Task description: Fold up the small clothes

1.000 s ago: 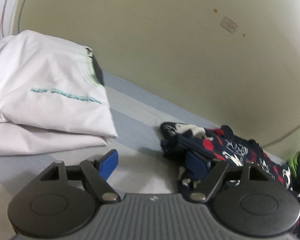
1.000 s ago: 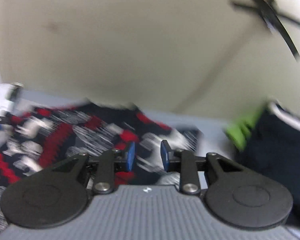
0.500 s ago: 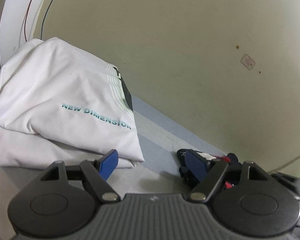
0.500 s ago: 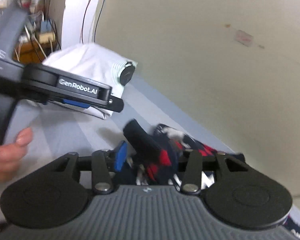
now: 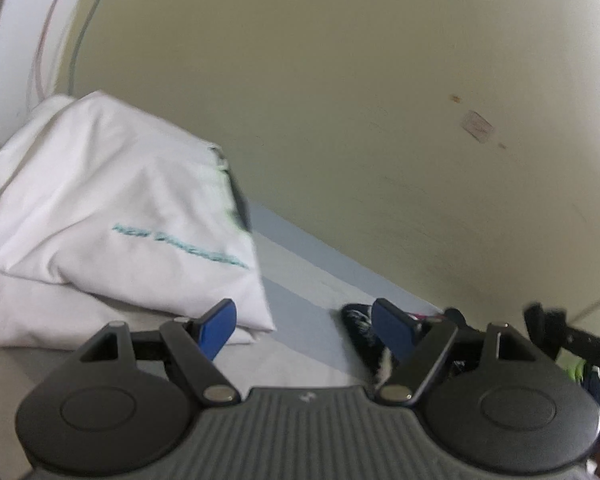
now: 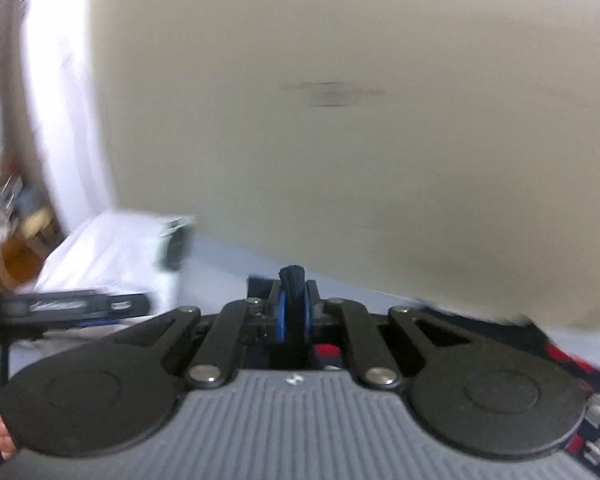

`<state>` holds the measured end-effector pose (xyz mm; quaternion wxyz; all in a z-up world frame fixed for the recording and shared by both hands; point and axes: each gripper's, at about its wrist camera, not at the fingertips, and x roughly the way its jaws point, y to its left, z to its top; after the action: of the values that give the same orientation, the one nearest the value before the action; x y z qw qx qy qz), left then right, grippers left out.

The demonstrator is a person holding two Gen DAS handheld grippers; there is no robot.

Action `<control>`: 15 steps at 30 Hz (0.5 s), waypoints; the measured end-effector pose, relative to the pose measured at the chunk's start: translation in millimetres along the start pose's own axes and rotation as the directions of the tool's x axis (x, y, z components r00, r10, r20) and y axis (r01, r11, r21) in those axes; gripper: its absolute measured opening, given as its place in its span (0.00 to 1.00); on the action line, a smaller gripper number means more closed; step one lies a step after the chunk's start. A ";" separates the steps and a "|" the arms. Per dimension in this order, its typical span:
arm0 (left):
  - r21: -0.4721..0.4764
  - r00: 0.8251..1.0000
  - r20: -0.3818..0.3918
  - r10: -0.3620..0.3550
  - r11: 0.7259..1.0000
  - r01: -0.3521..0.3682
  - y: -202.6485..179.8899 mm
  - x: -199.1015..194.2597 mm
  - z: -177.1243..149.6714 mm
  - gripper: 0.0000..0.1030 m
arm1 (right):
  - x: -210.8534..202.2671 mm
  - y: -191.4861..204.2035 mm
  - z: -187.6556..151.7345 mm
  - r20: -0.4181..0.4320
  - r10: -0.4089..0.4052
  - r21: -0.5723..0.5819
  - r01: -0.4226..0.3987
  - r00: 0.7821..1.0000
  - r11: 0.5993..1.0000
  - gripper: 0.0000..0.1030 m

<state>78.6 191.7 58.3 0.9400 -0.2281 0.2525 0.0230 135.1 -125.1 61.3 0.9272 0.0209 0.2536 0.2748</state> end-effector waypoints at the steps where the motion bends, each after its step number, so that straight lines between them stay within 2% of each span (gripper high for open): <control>1: 0.031 1.000 0.000 -0.002 1.000 0.002 -6.4 0.6 -2.7 0.75 | -6.9 -20.6 -5.6 -0.024 -0.048 0.022 0.048 0.999 0.999 0.17; 2: 0.067 1.000 -0.003 -0.001 0.998 0.001 -14.2 1.5 -5.9 0.75 | -14.3 -40.5 -13.0 -0.051 -0.096 0.039 0.098 0.994 0.994 0.28; 3: 0.094 1.000 -0.008 0.000 0.996 0.001 -21.3 2.5 -8.3 0.75 | -22.7 -57.7 -20.5 -0.068 -0.123 0.058 0.127 0.990 0.990 0.45; 4: 0.122 1.000 -0.018 -0.004 0.993 0.007 -30.4 3.5 -10.6 0.75 | -35.4 -74.1 -27.7 -0.066 -0.143 0.080 0.148 0.987 0.986 0.48; 8: 0.207 0.996 -0.066 -0.064 0.975 0.076 -70.2 8.1 -17.8 0.75 | -79.2 -117.4 -49.1 -0.023 -0.195 0.151 0.196 0.981 0.969 0.48; 11: 0.312 0.993 -0.103 -0.061 0.946 0.091 -109.8 22.3 -28.4 0.75 | -98.8 -138.6 -61.3 -0.008 -0.207 0.207 0.204 0.978 0.957 0.48; 15: 0.417 0.987 -0.161 -0.024 0.904 0.090 -152.6 50.3 -48.8 0.69 | -99.8 -136.4 -70.2 0.005 -0.162 0.213 0.157 0.987 0.964 0.47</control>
<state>124.0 30.0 60.1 0.9453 -0.0274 0.3157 -0.0772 97.4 -299.7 21.7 0.9416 0.1021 0.2718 0.1706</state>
